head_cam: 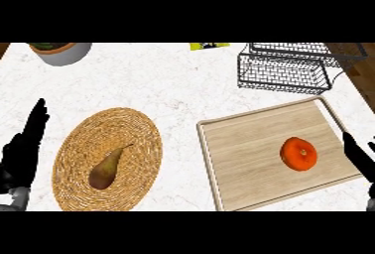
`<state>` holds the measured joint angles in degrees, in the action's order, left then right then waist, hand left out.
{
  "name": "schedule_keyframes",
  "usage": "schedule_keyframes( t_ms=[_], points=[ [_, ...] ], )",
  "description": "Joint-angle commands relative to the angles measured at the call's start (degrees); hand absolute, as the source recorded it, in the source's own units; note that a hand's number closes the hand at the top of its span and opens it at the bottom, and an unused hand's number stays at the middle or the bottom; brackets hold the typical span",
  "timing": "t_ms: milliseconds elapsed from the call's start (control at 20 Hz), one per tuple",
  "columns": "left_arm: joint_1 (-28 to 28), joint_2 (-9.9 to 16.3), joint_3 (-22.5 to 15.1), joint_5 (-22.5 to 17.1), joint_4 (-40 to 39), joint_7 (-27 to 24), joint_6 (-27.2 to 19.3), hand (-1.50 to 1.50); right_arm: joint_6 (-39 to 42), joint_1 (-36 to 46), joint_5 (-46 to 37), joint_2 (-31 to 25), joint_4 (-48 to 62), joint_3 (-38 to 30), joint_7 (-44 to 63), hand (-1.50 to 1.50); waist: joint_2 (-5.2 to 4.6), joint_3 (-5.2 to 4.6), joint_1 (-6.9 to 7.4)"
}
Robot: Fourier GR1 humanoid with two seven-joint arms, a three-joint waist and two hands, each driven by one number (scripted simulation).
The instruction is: Pick the squash from the tray and place it in the tiered basket
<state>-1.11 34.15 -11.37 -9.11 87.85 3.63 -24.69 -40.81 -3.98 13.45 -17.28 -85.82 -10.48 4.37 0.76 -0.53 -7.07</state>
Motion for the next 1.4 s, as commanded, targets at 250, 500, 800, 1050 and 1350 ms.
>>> schedule_keyframes(
  t_ms=[250, 500, 800, 1050, 1350],
  points=[
    [-3.0, -0.4, -1.0, 0.4, -0.9, -0.2, 2.4, 0.0, -3.4, -17.6, -10.3, -12.7, -20.6, 7.4, 22.0, -1.5, -0.63, -0.39, 3.3],
    [-4.0, -1.7, -2.4, 0.8, -0.1, 0.0, 2.5, 0.0, 5.0, -23.1, -12.9, -23.6, -28.4, 12.1, 36.4, -1.5, -1.14, -0.37, 5.63],
    [-7.9, -2.7, -2.7, 1.8, -2.1, 0.8, 3.4, 0.0, 9.4, -19.1, -11.2, -37.1, -40.4, 5.5, 63.9, -1.5, -1.06, 0.09, 6.81],
    [-10.4, -3.9, -2.4, 1.3, -4.6, 1.4, 4.8, 0.0, 11.6, -10.5, -8.3, -41.3, -39.9, 4.4, 78.3, -1.5, -1.35, 0.22, 8.31],
    [-8.5, -2.4, -1.0, 1.1, -4.5, -1.7, 7.2, 0.0, 11.5, -8.1, -5.4, -41.7, -36.9, 9.6, 80.8, -1.5, -1.3, 0.25, 9.27]
  ],
)
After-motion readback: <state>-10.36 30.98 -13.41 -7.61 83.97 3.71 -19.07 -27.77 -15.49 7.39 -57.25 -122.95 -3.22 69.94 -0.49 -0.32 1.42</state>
